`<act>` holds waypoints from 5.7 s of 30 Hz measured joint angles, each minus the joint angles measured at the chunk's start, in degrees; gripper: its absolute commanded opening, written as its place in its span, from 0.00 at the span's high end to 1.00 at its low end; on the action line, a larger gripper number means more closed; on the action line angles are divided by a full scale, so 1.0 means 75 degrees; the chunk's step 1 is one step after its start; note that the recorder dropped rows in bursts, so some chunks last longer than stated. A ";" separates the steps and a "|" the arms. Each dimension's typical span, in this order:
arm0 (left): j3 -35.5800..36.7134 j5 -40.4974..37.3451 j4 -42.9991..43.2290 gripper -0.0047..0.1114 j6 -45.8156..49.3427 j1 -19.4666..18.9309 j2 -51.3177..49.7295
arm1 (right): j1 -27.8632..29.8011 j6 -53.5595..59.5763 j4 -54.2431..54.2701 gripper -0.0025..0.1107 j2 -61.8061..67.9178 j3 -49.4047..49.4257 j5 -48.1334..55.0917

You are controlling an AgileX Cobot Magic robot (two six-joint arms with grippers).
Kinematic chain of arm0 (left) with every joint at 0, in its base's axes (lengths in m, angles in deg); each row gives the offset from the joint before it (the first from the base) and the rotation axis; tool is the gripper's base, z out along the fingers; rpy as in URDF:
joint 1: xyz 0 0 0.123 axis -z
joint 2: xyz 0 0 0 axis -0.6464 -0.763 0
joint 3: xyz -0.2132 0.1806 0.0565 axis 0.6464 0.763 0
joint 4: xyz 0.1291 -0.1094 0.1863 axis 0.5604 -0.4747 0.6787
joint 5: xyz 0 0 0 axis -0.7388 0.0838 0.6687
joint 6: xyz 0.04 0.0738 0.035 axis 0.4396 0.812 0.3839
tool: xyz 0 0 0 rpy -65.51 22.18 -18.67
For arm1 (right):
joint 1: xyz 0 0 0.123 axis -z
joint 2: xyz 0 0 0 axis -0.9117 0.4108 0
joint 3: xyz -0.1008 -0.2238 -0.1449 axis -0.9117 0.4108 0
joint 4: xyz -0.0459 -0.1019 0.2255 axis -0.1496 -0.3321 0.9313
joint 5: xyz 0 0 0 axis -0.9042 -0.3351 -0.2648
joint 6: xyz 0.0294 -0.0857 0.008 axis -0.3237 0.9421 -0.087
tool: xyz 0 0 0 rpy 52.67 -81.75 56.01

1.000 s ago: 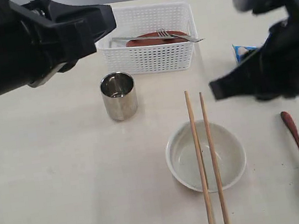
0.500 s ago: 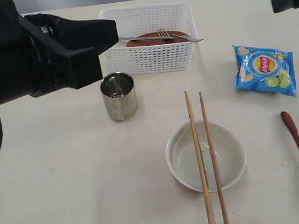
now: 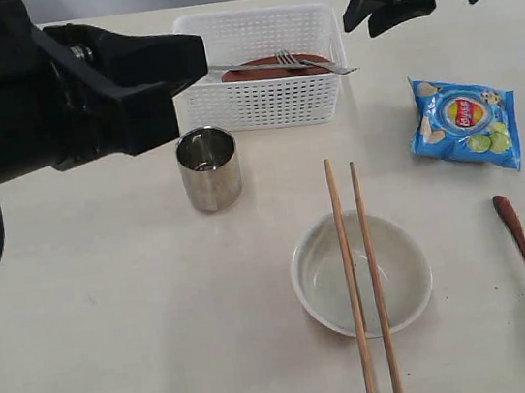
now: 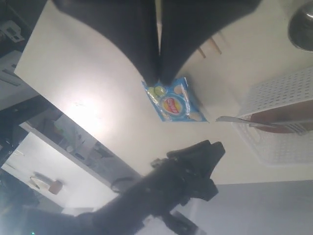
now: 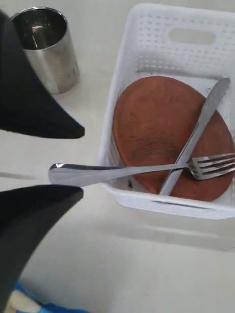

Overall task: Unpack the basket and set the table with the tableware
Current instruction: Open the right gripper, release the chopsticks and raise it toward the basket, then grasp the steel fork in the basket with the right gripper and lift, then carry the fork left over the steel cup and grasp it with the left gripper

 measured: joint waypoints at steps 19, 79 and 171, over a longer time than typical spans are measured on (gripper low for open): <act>0.0000 -0.0203 0.0000 0.96 0.0000 0.0000 0.0000 | -0.0491 -0.2294 -0.1751 0.70 0.1564 -0.2790 0.2375; 0.0000 -0.0341 0.0000 0.96 0.0000 0.0000 0.0013 | -0.0639 -0.5412 -0.0128 0.92 -0.0067 0.2026 -0.2784; -0.1995 -0.4861 0.6798 0.96 -0.0675 0.0000 -0.0059 | -0.0819 0.1396 0.1763 0.98 -0.3374 0.2026 0.1534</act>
